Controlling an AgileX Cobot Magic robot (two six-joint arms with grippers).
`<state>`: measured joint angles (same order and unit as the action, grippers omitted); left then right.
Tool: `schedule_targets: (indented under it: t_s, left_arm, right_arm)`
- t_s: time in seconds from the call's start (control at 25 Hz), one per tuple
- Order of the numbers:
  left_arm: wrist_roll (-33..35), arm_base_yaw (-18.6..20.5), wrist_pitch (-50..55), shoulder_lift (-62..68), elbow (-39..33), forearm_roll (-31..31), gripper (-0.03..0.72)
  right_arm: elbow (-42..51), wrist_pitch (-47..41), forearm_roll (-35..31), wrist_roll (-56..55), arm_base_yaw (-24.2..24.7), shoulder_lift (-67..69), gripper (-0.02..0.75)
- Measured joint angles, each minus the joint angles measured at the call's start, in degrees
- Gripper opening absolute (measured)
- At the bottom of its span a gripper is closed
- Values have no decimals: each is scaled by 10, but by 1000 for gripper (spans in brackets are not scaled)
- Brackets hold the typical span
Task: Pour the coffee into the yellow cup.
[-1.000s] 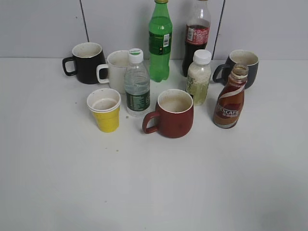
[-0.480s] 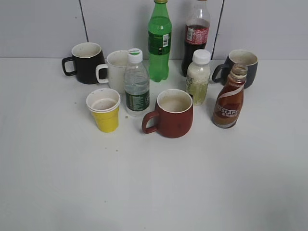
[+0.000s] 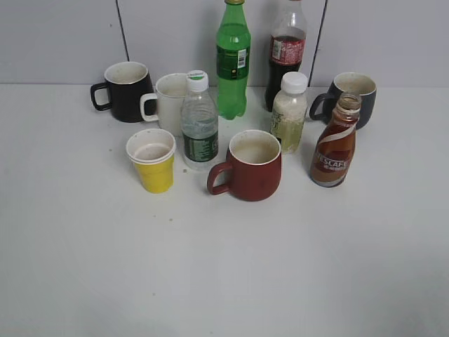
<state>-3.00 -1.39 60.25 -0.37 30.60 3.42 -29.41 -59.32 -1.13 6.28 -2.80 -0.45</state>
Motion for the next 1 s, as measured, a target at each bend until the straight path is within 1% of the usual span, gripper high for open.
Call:
schedule_targets:
  t_s: [0.36, 0.52, 0.56, 0.72, 1.0]
  left_arm:
    - [0, 0, 0, 0, 0, 0, 414]
    - [0, 0, 0, 0, 0, 0, 391]
    - [0, 0, 0, 0, 0, 0, 373]
    - [0, 0, 0, 0, 0, 0, 345]
    - [0, 0, 0, 0, 0, 0, 315]
  right_arm:
    - [1, 0, 0, 0, 0, 0, 592]
    - [1, 0, 0, 0, 0, 0, 592]
    - [1, 0, 0, 0, 0, 0, 592]
    - [1, 0, 0, 0, 0, 0, 592]
    - [1, 0, 0, 0, 0, 0, 592]
